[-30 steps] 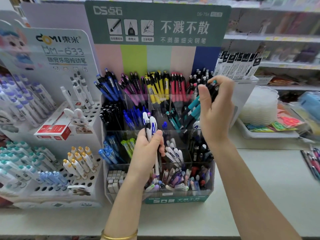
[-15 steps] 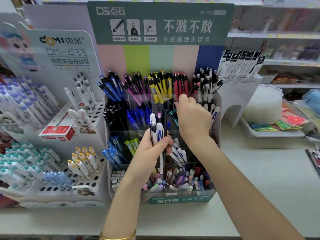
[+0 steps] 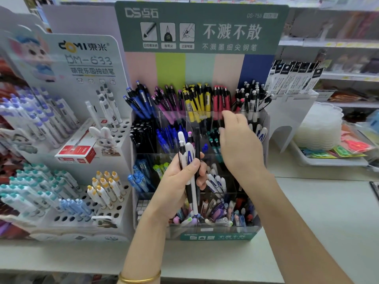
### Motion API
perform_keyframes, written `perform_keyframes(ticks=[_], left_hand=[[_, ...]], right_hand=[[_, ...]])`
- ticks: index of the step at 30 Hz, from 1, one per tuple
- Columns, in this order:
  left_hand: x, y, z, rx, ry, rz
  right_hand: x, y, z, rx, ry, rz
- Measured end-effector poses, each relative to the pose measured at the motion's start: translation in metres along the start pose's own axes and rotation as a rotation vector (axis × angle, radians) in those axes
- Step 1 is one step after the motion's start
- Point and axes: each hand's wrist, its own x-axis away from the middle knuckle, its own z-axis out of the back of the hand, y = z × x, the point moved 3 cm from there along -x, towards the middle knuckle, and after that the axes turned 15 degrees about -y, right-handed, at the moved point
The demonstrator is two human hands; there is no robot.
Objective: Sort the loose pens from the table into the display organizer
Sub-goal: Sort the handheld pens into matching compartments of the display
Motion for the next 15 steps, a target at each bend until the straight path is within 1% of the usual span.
perform_keyframes(ticks=[1,2,4,5,7,9,11,13,15], left_hand=[[0.001,0.000,0.001,-0.033,0.001,0.003],[0.002,0.000,0.001,-0.076,0.006,0.003],[0.004,0.000,0.003,-0.163,0.014,0.010],[0.005,0.000,0.003,-0.197,0.014,0.015],[0.007,-0.002,0.005,-0.253,0.014,0.041],[0.012,-0.006,0.008,-0.279,0.037,0.105],[0.019,-0.012,0.014,-0.267,0.091,0.167],[0.024,-0.015,0.021,-0.286,0.170,0.183],[0.027,-0.013,0.026,-0.285,0.261,0.173]], right_hand=[[0.005,-0.002,0.005,-0.128,0.037,0.058],[0.010,-0.004,0.009,-0.314,0.026,0.118],[0.019,-0.010,0.009,-0.721,-0.114,0.203],[0.023,-0.013,0.007,-0.827,-0.190,0.225],[0.031,-0.014,-0.001,-0.845,-0.287,0.253],[0.035,-0.010,-0.013,-0.845,-0.317,0.240],[0.037,-0.007,-0.022,-0.869,-0.308,0.196],[0.036,-0.005,-0.027,-0.908,-0.275,0.139],[0.031,-0.006,-0.025,-1.006,-0.180,0.108]])
